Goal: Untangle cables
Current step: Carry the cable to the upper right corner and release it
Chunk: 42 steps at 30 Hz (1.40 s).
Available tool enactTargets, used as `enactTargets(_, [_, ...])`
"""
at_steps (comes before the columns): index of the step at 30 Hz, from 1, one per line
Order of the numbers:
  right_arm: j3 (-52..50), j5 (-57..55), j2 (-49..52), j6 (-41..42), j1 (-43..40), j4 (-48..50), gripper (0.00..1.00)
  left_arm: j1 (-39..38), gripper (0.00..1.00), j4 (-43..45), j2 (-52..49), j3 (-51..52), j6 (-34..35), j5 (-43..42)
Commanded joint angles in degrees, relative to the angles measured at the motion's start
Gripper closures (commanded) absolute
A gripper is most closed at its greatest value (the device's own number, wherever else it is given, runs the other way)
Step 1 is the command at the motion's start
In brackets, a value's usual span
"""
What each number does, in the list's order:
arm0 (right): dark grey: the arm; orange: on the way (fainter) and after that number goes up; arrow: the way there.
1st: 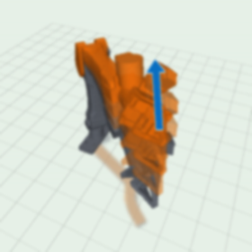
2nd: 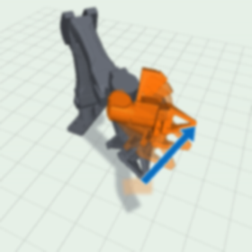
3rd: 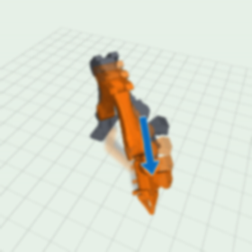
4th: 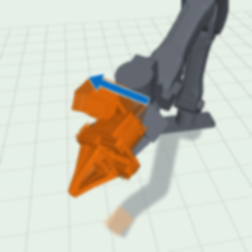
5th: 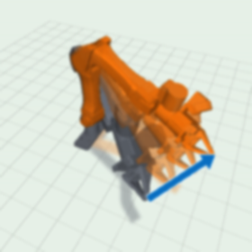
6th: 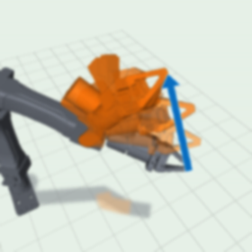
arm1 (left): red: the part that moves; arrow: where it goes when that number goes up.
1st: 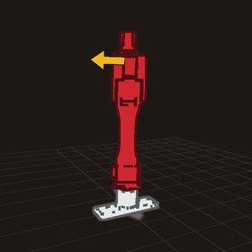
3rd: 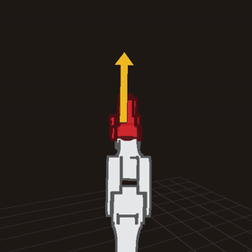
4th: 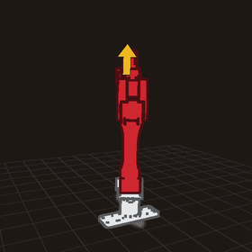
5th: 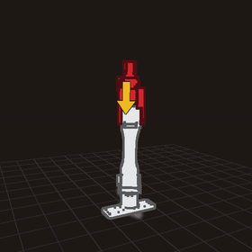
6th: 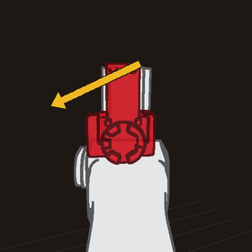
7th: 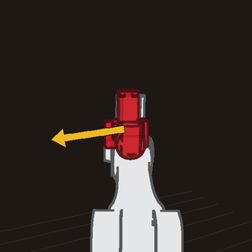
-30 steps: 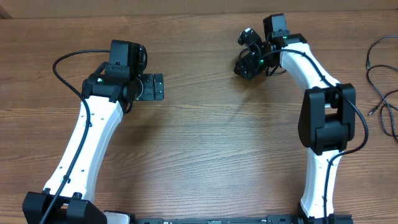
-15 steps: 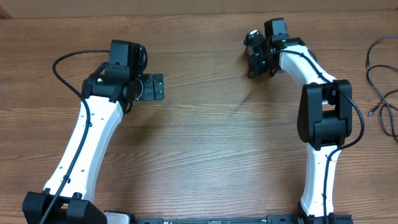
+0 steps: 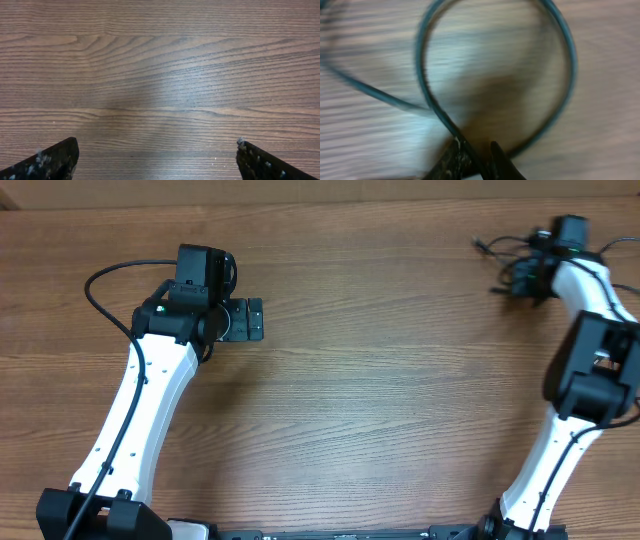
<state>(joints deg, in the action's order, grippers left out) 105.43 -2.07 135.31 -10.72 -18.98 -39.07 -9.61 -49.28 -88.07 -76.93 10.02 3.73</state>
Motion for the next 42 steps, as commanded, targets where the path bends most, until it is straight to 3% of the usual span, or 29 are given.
enactTargets(1, [-0.3, -2.6, 1.1, 6.8, -5.3, -2.7, 0.87, 0.2, 0.0, 0.2, 0.7, -0.5, -1.2, 0.7])
enactTargets(4, [0.6, -1.2, 1.1, 9.0, -8.6, -5.6, 0.93, 0.2, 0.0, 0.2, 0.7, -0.5, -1.2, 0.7])
enactTargets(13, [11.6, 7.4, 0.3, 9.0, -12.7, -17.6, 0.94, 0.2, 0.0, 0.2, 0.7, -0.5, -1.2, 0.7])
enactTargets(15, [14.6, 7.4, -0.1, 9.0, -12.6, -20.0, 0.86, 0.2, 0.0, 0.2, 0.7, -0.5, -1.2, 0.7])
enactTargets(16, [16.5, 7.8, -0.5, 9.0, -12.4, -21.3, 0.74, 0.2, 0.0, 0.2, 0.7, -0.5, -1.2, 0.7])
enactTargets(18, [19.4, 8.6, -1.0, 9.0, -12.1, -23.4, 0.65, 0.2, 0.0, 0.2, 0.7, -0.5, -1.2, 0.7])
enactTargets(28, [31.4, 9.3, -6.0, 9.0, -10.1, -33.6, 0.46, 0.2, 0.0, 0.2, 0.7, -0.5, -1.2, 0.7])
enactTargets(30, [32.0, 9.5, -9.6, 9.1, -9.3, -35.4, 0.33, 0.2, 0.01, 0.2, 0.8, -0.5, -1.2, 0.7])
enactTargets(31, [32.0, 9.9, -11.5, 9.1, -8.8, -36.1, 0.22, 0.2, 0.0, 0.2, 0.7, -0.5, -1.2, 0.7])
enactTargets(35, [32.0, 9.9, -17.2, 9.3, -6.8, -37.9, 0.01, 0.2, 0.0, 0.2, 0.7, -0.5, -1.2, 0.7])
enactTargets(42, [32.0, 9.9, -24.5, 9.5, -2.2, -41.0, 0.0, 0.2, 0.0, 0.2, 0.7, -0.5, -1.2, 0.7])
